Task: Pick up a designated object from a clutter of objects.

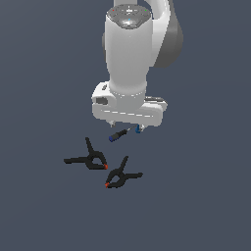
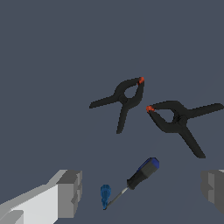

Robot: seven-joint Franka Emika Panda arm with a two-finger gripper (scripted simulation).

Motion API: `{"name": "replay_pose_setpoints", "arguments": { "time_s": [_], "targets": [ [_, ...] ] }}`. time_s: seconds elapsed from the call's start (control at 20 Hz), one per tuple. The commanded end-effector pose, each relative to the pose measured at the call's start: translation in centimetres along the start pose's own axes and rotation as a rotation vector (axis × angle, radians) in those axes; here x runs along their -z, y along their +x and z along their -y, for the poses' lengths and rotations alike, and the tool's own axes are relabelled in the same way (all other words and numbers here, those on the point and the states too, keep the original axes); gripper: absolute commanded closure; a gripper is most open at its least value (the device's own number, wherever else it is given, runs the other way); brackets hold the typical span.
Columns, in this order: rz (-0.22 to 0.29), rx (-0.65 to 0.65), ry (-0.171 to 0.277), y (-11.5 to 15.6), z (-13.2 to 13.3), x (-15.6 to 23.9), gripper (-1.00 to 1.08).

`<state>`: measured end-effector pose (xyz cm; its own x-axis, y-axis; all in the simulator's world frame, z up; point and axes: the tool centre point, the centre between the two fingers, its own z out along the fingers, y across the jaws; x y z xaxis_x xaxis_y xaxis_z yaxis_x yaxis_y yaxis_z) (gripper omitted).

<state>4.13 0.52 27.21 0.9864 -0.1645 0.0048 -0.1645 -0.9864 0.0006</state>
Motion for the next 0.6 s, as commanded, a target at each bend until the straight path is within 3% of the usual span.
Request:
{"name": "replay_pose_setpoints", "arguments": {
  "time_s": [0.0, 0.55],
  "targets": [
    [0.002, -0.069, 0.005, 1.0, 0.0, -1.6, -0.92],
    [0.009, -0.389, 0.013, 5.0, -0.2, -9.6, -0.92]
  ]
}}
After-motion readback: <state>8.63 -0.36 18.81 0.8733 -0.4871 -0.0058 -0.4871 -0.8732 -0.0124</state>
